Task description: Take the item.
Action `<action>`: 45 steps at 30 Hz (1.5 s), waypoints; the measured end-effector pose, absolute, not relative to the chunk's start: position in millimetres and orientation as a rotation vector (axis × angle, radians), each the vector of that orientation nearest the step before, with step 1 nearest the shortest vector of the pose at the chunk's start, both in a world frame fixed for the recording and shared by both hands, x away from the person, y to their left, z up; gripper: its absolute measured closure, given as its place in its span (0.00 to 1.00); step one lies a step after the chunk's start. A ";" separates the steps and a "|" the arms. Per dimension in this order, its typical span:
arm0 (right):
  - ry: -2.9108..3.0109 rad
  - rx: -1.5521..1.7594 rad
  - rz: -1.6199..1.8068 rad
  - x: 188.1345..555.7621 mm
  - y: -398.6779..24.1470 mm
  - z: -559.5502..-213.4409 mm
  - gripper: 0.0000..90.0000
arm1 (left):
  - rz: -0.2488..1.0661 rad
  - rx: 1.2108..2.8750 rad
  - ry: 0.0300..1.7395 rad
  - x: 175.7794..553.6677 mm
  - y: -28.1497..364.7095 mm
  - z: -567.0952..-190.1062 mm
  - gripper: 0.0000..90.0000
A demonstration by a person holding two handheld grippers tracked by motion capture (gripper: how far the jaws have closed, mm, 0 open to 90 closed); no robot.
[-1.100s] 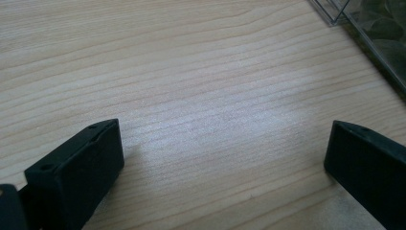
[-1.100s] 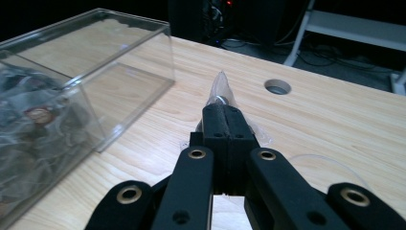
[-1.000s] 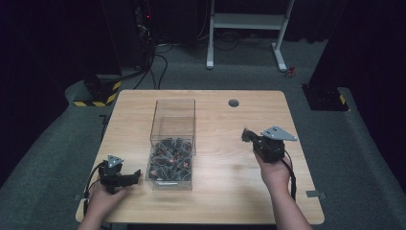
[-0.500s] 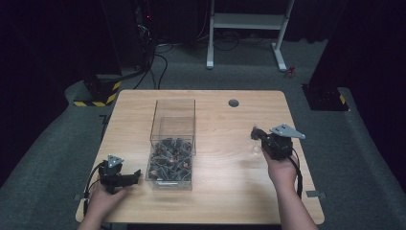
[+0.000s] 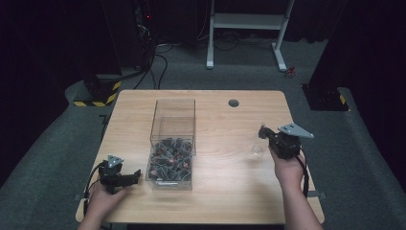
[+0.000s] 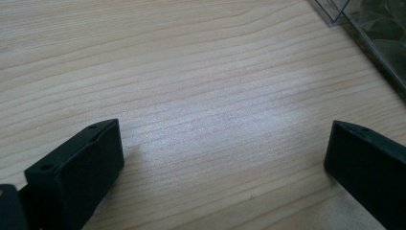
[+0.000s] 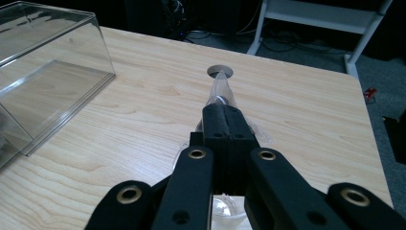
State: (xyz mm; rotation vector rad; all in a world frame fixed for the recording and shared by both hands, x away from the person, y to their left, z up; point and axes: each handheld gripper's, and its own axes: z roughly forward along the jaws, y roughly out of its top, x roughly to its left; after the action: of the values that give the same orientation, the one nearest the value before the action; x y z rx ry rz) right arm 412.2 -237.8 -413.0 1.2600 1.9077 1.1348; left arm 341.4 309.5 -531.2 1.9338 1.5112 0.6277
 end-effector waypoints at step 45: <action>1.950 1.319 1.072 419.8 -237.9 -443.4 0.82 | 0.628 1.934 1.511 341.4 309.6 -531.2 0.00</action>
State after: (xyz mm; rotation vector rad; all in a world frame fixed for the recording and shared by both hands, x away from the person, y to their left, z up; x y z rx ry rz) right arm 419.8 -237.9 -443.4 1.3188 1.9495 1.0717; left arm 341.4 309.6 -531.2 1.9341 1.5109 0.6279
